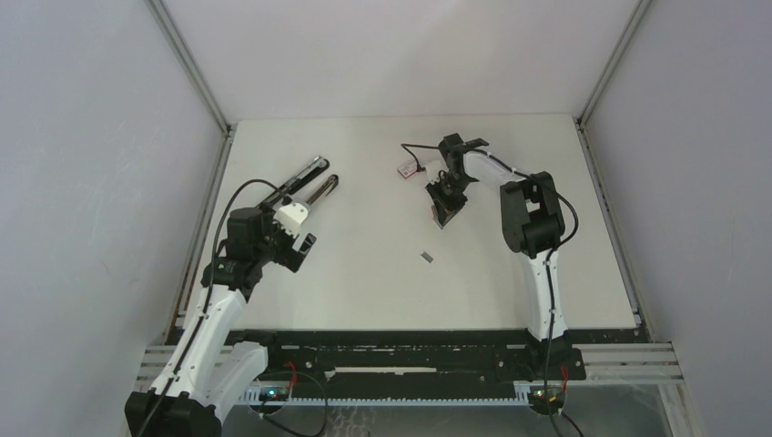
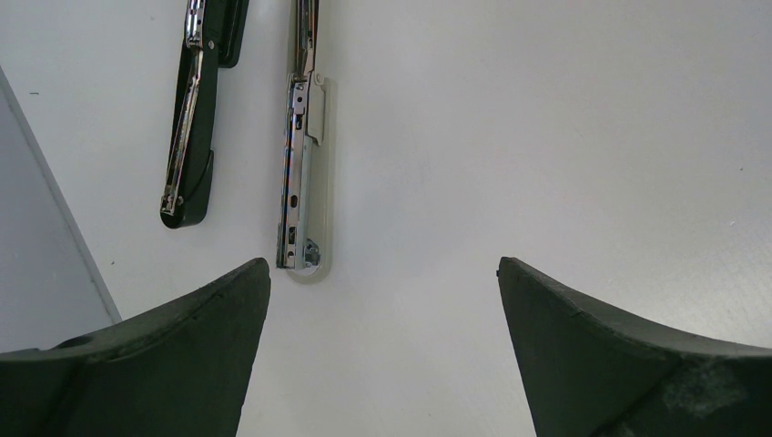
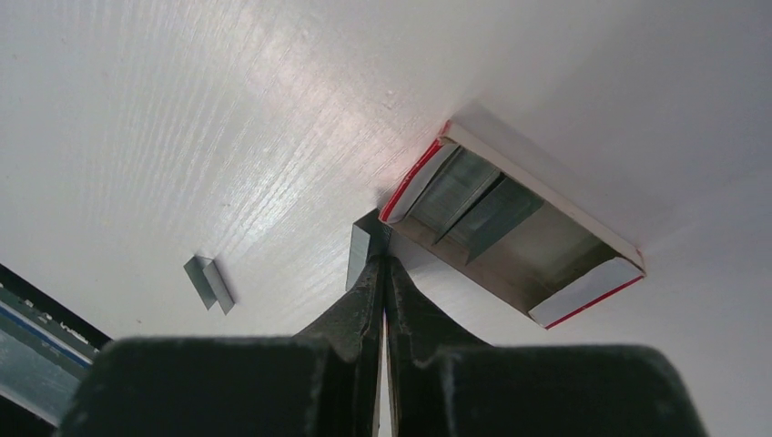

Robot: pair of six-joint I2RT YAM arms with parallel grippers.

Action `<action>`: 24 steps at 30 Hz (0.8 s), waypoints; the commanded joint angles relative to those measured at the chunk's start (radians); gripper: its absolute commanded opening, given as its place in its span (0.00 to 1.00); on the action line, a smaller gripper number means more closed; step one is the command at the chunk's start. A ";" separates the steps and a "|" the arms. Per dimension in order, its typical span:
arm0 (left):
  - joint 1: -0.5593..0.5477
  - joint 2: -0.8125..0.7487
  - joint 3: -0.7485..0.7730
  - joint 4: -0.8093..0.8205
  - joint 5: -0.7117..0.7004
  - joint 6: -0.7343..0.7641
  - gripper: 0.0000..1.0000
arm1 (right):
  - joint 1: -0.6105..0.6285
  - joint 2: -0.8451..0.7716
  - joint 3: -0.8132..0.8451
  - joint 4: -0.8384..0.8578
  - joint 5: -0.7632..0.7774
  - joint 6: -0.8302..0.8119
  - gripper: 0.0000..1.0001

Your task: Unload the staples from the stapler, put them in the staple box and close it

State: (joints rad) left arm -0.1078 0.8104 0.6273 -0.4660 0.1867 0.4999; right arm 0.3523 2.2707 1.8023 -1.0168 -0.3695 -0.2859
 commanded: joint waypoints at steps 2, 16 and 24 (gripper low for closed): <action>0.006 -0.008 -0.008 0.024 0.008 0.008 1.00 | -0.006 0.066 -0.017 -0.051 0.028 -0.063 0.00; 0.006 -0.013 -0.008 0.024 0.005 0.006 1.00 | -0.025 0.066 -0.014 -0.054 0.091 -0.070 0.03; 0.005 -0.016 -0.009 0.023 0.004 0.006 1.00 | -0.044 0.075 0.009 -0.073 0.054 -0.040 0.03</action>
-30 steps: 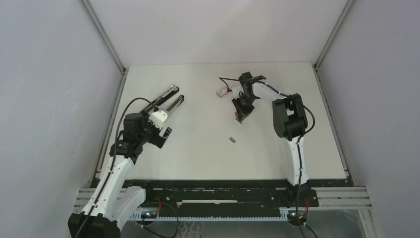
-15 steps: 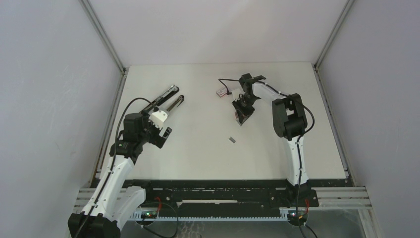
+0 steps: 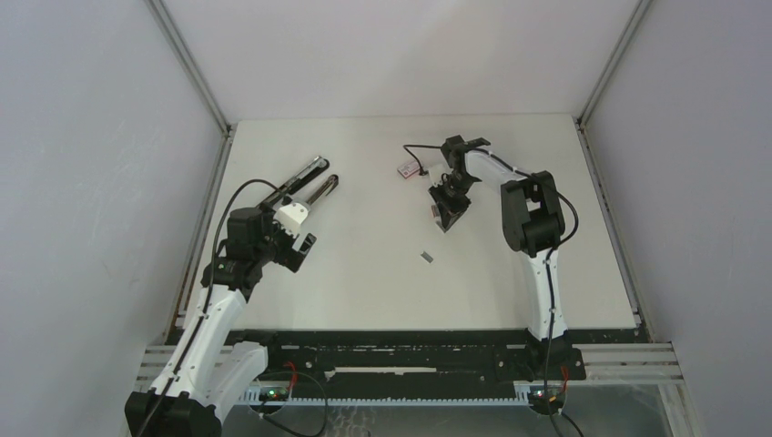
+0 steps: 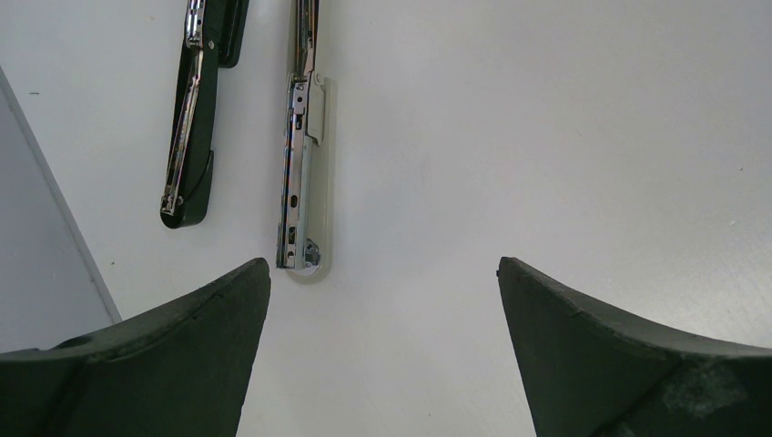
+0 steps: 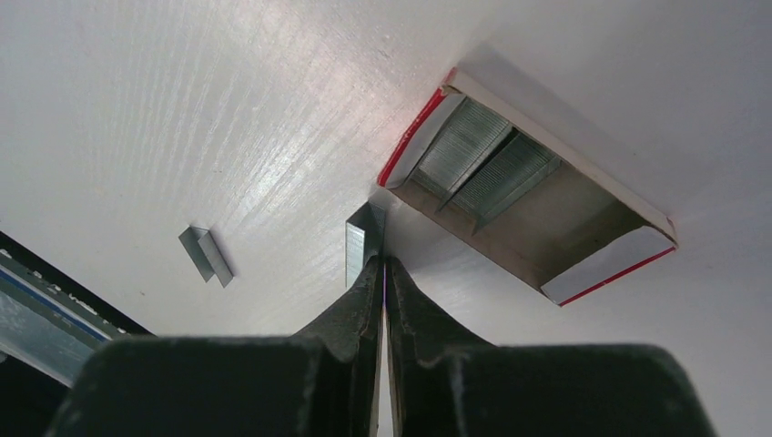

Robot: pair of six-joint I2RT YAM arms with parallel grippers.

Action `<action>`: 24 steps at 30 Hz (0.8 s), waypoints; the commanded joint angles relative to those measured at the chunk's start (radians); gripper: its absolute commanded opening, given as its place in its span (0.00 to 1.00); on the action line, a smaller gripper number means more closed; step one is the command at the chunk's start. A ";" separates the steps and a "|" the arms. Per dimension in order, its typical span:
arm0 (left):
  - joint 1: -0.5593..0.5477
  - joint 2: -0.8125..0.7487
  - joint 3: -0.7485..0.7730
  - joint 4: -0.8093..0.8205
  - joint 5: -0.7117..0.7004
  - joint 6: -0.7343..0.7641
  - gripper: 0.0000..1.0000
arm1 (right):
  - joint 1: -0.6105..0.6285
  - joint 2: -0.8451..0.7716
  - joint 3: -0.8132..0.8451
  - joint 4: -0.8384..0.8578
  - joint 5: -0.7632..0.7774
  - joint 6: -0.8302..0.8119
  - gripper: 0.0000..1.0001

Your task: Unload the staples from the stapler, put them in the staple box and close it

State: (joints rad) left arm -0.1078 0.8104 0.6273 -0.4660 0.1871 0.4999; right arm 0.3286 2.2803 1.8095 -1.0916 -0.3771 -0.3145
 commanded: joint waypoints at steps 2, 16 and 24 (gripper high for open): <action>0.005 -0.016 -0.009 0.023 0.003 0.006 1.00 | -0.030 0.067 0.006 -0.001 0.049 0.003 0.04; 0.005 -0.013 -0.007 0.023 0.001 0.006 1.00 | -0.059 0.042 0.025 0.002 0.056 0.085 0.15; 0.006 -0.013 -0.008 0.025 0.000 0.007 1.00 | -0.110 -0.059 0.003 0.029 0.133 0.102 0.22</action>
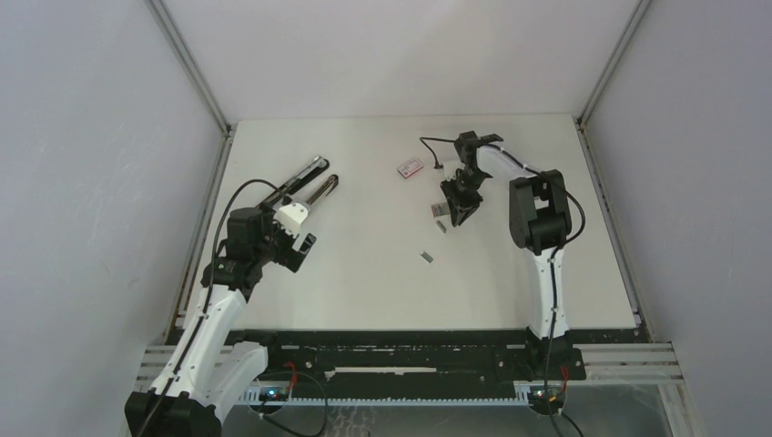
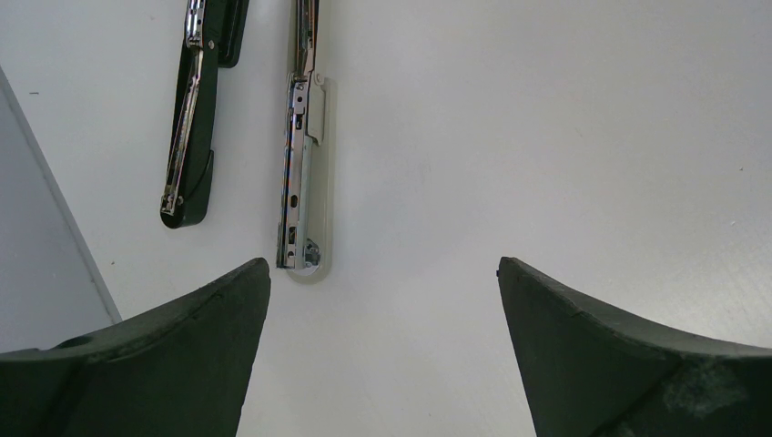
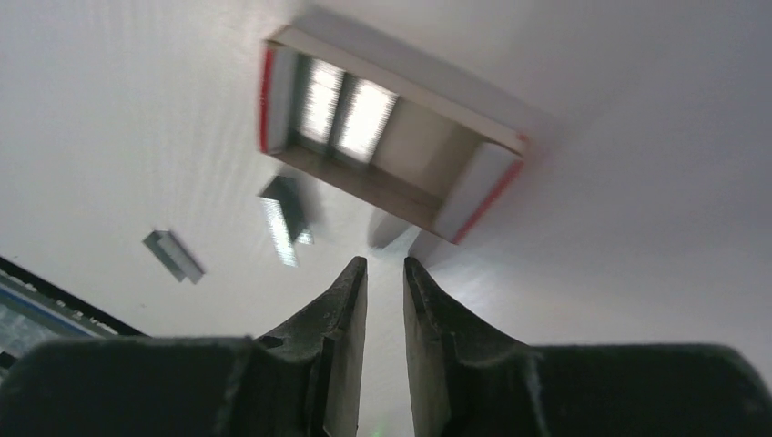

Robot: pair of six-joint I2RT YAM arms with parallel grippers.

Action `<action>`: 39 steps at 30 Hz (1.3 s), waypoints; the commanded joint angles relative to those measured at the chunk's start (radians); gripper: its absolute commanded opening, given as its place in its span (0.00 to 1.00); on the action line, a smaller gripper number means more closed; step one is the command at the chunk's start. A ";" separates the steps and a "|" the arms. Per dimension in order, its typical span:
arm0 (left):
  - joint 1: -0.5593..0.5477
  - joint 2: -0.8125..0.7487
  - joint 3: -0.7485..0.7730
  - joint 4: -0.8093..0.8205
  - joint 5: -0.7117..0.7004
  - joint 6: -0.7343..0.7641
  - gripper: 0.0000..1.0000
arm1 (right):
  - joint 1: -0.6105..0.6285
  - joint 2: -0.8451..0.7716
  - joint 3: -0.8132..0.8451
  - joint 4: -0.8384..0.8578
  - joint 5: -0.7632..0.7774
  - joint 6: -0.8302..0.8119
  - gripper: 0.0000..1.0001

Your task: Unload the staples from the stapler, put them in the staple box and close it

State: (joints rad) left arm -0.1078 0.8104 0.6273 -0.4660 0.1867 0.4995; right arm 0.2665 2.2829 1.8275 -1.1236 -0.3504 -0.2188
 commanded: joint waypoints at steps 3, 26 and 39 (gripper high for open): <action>0.006 -0.012 -0.008 0.024 0.003 0.008 1.00 | -0.058 -0.114 -0.046 0.071 0.128 0.006 0.22; 0.006 -0.011 -0.007 0.023 -0.002 0.011 1.00 | 0.159 -0.368 -0.420 0.496 0.219 0.113 0.43; 0.005 -0.007 -0.009 0.026 -0.002 0.010 1.00 | 0.179 -0.330 -0.414 0.469 0.219 0.107 0.38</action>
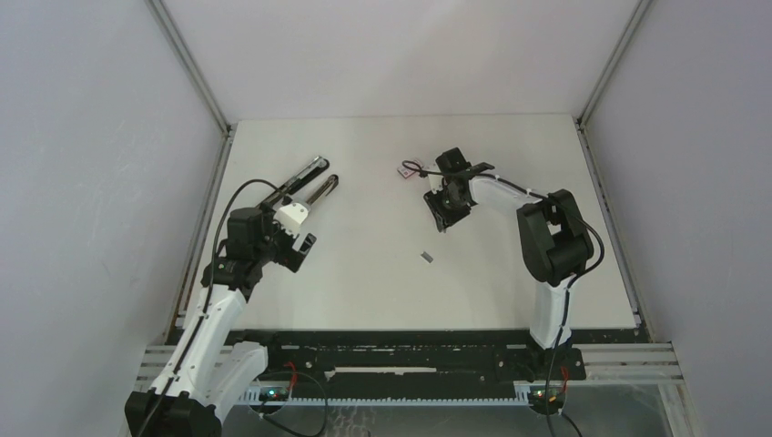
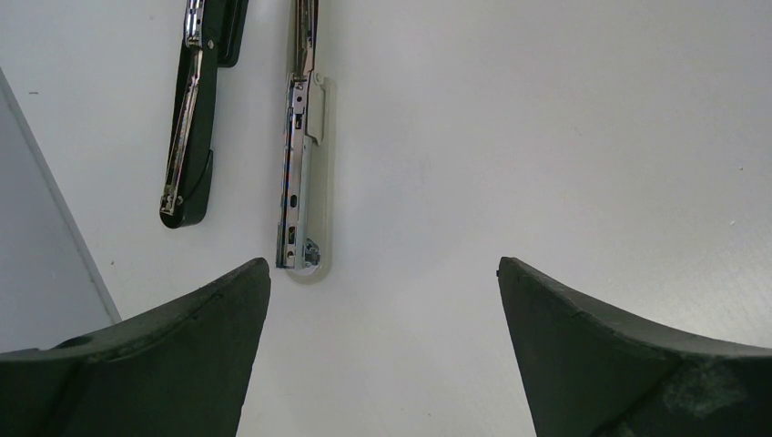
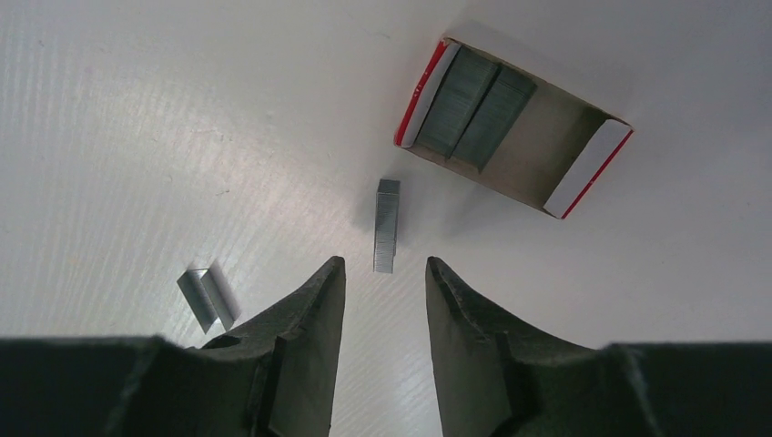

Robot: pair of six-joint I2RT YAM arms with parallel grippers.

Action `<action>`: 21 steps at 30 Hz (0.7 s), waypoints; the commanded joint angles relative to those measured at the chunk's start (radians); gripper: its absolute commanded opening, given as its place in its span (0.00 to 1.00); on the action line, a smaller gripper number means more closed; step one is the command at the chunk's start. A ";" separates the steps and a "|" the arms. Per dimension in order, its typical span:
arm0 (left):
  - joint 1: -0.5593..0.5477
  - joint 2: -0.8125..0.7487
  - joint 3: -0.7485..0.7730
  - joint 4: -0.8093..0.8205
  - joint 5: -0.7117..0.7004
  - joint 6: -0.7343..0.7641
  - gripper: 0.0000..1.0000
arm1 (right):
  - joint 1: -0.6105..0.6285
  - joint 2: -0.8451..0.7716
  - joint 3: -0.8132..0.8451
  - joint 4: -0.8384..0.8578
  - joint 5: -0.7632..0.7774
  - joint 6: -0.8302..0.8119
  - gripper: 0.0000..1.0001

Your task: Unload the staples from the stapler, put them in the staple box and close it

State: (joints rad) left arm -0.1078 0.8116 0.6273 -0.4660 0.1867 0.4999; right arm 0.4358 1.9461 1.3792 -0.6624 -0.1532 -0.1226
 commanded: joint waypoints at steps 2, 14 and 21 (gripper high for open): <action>0.005 -0.008 -0.009 0.026 -0.004 0.009 1.00 | 0.009 0.010 0.035 0.007 0.027 0.010 0.36; 0.006 -0.003 -0.009 0.026 -0.001 0.011 1.00 | 0.012 0.030 0.041 -0.009 0.009 0.000 0.29; 0.005 -0.003 -0.009 0.026 -0.002 0.012 1.00 | 0.011 0.026 0.041 -0.011 0.007 -0.001 0.19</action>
State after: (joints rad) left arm -0.1078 0.8116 0.6273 -0.4660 0.1867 0.4999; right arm 0.4412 1.9762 1.3830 -0.6762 -0.1398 -0.1238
